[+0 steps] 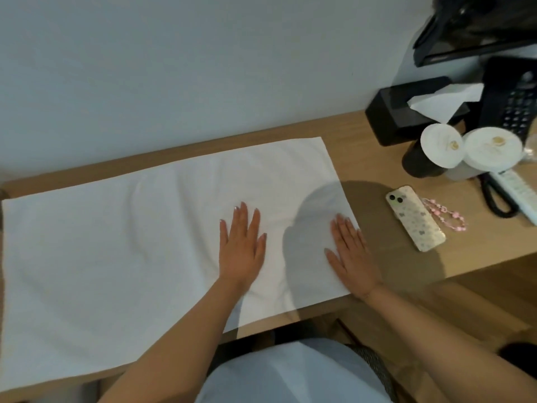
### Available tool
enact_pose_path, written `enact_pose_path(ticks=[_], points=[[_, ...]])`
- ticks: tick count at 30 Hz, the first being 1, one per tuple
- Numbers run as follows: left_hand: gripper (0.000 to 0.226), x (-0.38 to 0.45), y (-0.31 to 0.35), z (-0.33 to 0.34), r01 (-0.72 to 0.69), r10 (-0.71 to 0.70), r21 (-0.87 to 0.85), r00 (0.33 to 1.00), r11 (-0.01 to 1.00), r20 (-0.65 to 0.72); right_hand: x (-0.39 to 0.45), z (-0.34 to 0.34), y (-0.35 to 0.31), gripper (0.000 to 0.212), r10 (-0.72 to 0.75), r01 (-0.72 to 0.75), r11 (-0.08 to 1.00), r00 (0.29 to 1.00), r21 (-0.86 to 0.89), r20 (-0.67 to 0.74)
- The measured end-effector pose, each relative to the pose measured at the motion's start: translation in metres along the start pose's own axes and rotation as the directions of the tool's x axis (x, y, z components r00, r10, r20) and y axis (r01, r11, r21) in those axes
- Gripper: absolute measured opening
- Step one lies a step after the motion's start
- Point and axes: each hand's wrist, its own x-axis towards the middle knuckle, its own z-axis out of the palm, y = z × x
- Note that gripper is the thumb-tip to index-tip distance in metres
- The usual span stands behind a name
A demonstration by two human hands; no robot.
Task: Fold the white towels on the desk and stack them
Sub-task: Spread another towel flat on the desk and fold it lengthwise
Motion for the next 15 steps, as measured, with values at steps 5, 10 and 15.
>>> enact_pose_path(ticks=[5,10,15], points=[[0.061,-0.049,0.037,0.011,-0.409,0.418,-0.120,0.906,0.904,0.060,-0.027,-0.011,0.016,0.063,-0.158,0.159,0.987,0.987,0.035,-0.009],[0.071,-0.071,0.055,0.038,-0.516,0.506,0.012,0.845,0.857,0.172,-0.048,-0.005,0.037,0.073,-0.235,0.233,0.972,0.963,0.034,0.134],[0.067,-0.072,0.052,0.037,-0.561,0.558,0.057,0.827,0.826,0.064,-0.051,-0.004,0.046,0.087,-0.245,0.251,0.968,0.948,-0.002,0.203]])
